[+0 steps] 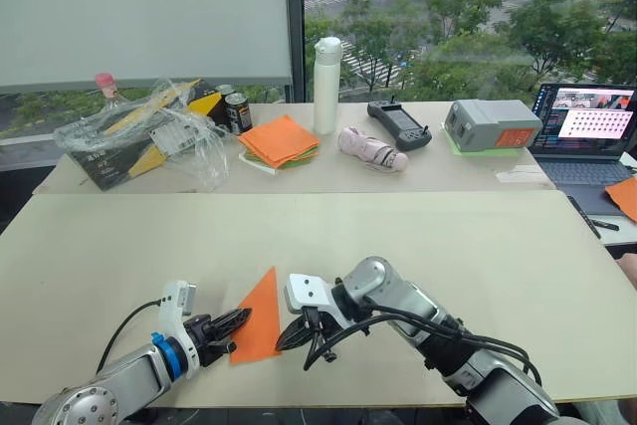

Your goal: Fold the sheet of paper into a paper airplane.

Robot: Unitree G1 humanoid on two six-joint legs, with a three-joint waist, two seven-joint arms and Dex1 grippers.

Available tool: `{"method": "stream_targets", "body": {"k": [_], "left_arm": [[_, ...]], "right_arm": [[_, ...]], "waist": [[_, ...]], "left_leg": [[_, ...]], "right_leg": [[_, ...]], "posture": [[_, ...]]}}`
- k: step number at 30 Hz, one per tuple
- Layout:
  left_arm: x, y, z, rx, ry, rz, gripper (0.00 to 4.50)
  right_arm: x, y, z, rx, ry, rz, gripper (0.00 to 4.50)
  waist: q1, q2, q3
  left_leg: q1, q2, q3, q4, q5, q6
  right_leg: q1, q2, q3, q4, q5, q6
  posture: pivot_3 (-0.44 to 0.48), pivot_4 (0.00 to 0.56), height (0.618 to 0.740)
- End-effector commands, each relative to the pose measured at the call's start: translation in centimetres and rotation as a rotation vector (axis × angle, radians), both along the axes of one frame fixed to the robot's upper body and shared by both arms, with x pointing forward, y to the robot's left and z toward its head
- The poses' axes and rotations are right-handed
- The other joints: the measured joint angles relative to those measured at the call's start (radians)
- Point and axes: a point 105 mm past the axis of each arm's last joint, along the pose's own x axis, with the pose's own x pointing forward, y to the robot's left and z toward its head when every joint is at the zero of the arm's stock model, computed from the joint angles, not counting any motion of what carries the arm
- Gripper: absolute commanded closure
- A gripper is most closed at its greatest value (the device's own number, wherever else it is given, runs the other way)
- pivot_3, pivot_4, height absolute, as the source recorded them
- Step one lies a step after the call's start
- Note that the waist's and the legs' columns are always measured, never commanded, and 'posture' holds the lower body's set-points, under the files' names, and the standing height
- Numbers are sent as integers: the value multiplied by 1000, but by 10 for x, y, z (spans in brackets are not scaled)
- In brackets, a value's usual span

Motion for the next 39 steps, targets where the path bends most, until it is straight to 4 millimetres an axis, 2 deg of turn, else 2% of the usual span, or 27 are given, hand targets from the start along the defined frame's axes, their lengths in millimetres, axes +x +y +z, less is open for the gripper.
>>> {"method": "stream_targets", "body": {"k": [1, 6, 12, 15, 21, 24, 31, 37, 39], "left_arm": [[-1, 3, 3, 19, -2, 4, 4485], [0, 3, 3, 19, -2, 0, 4485], [4, 2, 6, 12, -15, -3, 4485], [6, 1, 11, 2, -35, -16, 4485], [4, -6, 29, -34, -82, -79, 4485], [4, -8, 36, -49, -97, -96, 4485], [-2, -10, 57, -144, -126, -133, 4485], [0, -1, 71, -209, -139, -116, 4485], [1, 4, 74, -224, -134, -106, 3979]], "right_arm": [[-22, -18, -41, -165, 131, 19, 4499], [-22, -20, -40, -159, 129, 19, 4499], [-5, -21, -23, -99, 126, -53, 4499], [1, -26, -2, -40, 160, -85, 4499], [-1, -37, 44, 88, 247, -98, 4499], [3, -39, 56, 131, 244, -143, 4499], [12, -45, 48, 125, 221, -241, 4499], [14, -44, 43, 119, 215, -273, 4499], [17, -44, 42, 119, 211, -289, 4499]], "waist": [[0, 0, 0], [0, 0, 0], [2, 0, 0], [9, 0, 0], [13, -2, 2], [8, -2, 2], [2, -2, 2], [1, -3, 2], [1, -3, 3]], "left_leg": [[0, 0, 0, 0, 0, 0], [0, 0, 0, -1, 0, 0], [0, 0, 0, -1, 0, 0], [0, -1, 0, -1, 0, 0], [-6, -2, 0, 0, 0, 0], [-8, -1, -1, 1, 0, 0], [-8, 0, -1, 1, 0, 0], [-8, 0, -1, 1, 0, 0], [-8, 0, -1, 1, 0, 0]], "right_leg": [[0, 0, 0, 0, 0, 0], [0, 0, 0, 0, 0, 0], [0, 0, 0, 0, 0, 0], [0, -1, 0, -1, 0, 0], [-5, -2, 0, 0, 0, 0], [-6, -1, -1, 0, 0, 0], [-6, 0, -1, 0, 0, 0], [-6, 0, -1, 0, 0, 0], [-6, 0, -1, 0, 0, 0]], "posture": [[0, 150, 740], [0, 150, 740], [0, 150, 740], [0, 150, 740], [0, 150, 740], [0, 150, 740], [0, 150, 740], [0, 150, 740], [0, 150, 740]]}}
